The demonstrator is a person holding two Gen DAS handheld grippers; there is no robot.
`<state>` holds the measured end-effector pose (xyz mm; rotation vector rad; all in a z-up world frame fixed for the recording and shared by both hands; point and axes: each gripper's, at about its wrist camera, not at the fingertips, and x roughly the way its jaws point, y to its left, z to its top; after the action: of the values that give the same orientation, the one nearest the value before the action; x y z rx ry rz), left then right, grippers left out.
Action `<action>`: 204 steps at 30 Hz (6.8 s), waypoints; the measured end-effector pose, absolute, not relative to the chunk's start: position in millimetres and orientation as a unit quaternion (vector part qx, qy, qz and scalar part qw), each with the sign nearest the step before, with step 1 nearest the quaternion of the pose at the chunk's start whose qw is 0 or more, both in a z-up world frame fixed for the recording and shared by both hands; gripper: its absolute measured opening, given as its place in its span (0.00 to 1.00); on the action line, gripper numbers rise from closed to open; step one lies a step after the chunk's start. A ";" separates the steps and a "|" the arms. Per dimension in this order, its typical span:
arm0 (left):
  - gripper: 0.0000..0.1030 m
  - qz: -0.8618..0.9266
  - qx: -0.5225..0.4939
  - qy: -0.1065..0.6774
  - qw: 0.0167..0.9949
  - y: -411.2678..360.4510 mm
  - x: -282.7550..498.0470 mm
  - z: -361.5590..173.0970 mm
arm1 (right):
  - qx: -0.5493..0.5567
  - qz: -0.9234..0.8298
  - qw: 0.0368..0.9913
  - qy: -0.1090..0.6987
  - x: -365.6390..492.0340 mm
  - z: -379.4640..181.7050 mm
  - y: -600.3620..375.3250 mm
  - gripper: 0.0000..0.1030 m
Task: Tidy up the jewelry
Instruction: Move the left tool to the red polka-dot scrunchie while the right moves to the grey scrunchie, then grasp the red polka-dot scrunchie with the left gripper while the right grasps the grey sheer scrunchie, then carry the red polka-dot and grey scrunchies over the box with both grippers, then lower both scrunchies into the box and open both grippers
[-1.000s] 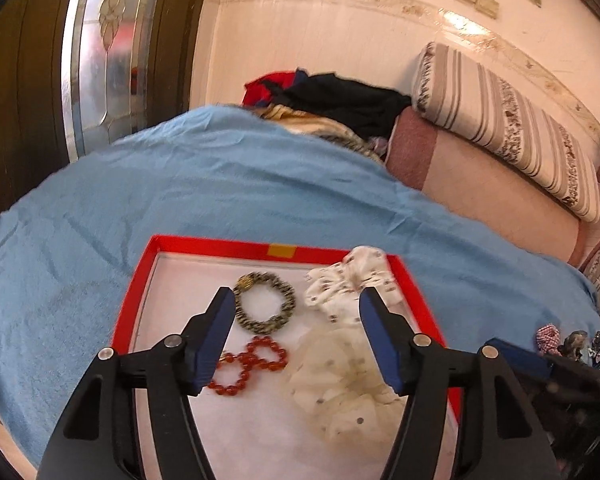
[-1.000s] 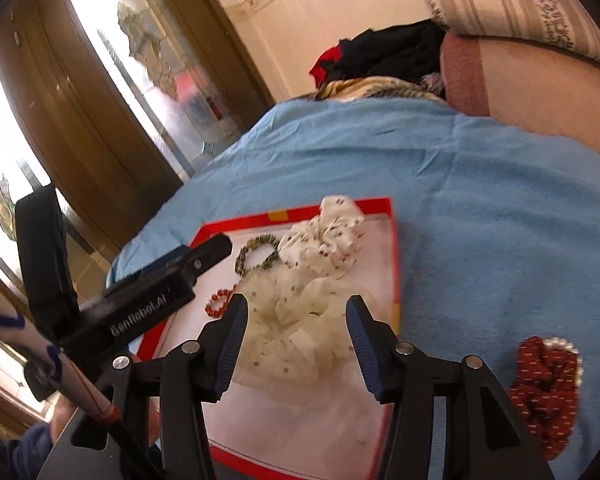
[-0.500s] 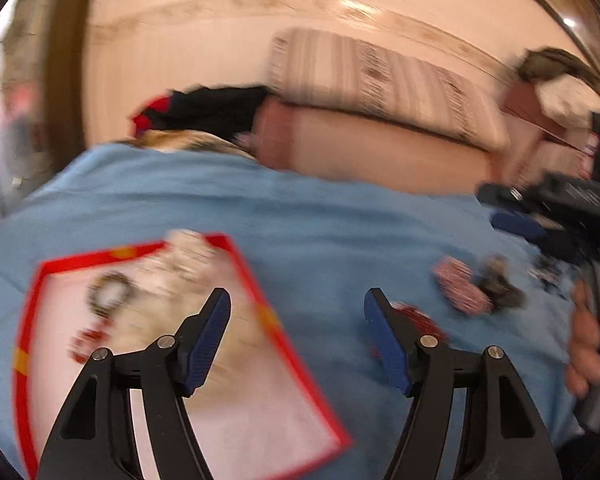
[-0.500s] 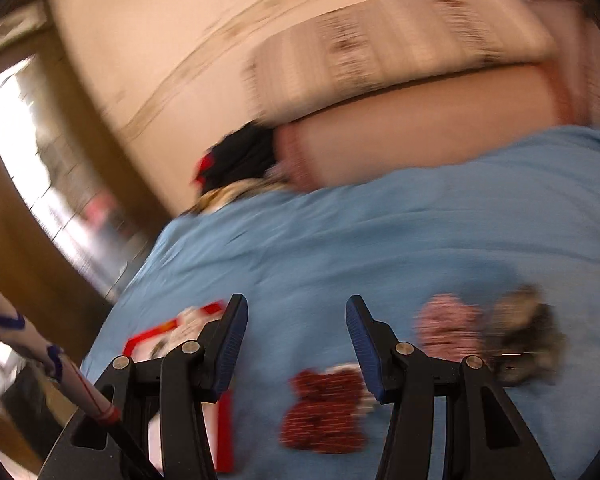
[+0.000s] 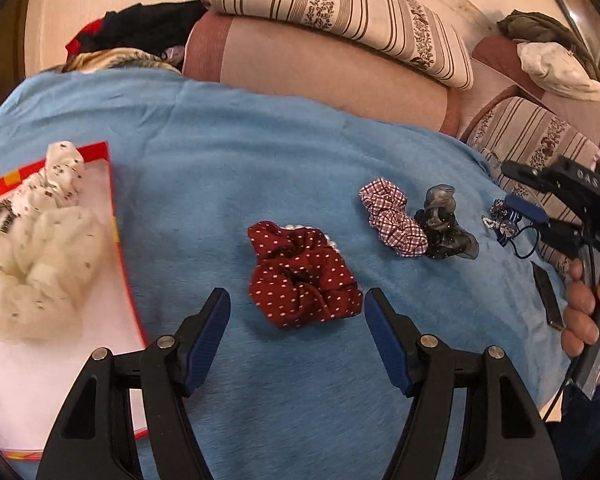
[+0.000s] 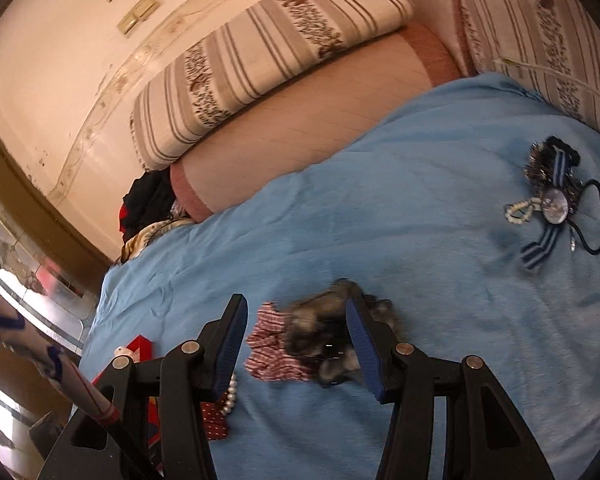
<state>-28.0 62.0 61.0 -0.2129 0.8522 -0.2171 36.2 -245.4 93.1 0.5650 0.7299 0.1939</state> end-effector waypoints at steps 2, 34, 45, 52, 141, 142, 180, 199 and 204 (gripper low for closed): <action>0.67 -0.104 -0.101 0.417 0.897 56.9 -21.4 59.2 | 0.280 0.097 0.887 0.355 35.5 89.9 -253.3 0.54; 0.21 -0.074 -0.063 0.406 0.909 31.1 5.4 45.5 | 0.332 0.085 0.840 0.420 62.8 38.6 -255.1 0.05; 0.21 -0.079 -0.061 0.377 0.921 33.3 -7.2 69.8 | 0.317 0.114 0.863 0.377 50.6 63.4 -250.5 0.05; 0.21 -0.081 -0.054 0.367 0.925 33.7 -17.0 76.6 | 0.301 0.141 0.864 0.378 52.5 69.4 -240.7 0.05; 0.22 0.132 -0.122 0.333 0.926 280.1 -99.7 88.6 | 0.124 0.447 0.817 0.344 -37.1 88.8 78.4 0.05; 0.22 0.134 -0.118 0.337 0.924 278.8 -99.6 86.9 | 0.121 0.447 0.817 0.344 -36.5 87.3 80.6 0.05; 0.23 0.160 -0.114 0.396 0.897 283.4 -96.9 52.6 | 0.065 0.427 0.809 0.399 -30.9 39.8 103.0 0.05; 0.33 0.168 -0.092 0.405 0.894 279.2 -91.3 47.9 | 0.059 0.422 0.807 0.409 -31.8 32.0 105.2 0.07; 0.35 0.169 -0.087 0.404 0.895 278.2 -91.3 47.9 | 0.059 0.422 0.806 0.410 -32.0 31.8 104.5 0.07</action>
<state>-91.3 278.2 47.9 -0.1811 0.8376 0.3513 -32.0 104.5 31.8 0.1257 0.8782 0.9024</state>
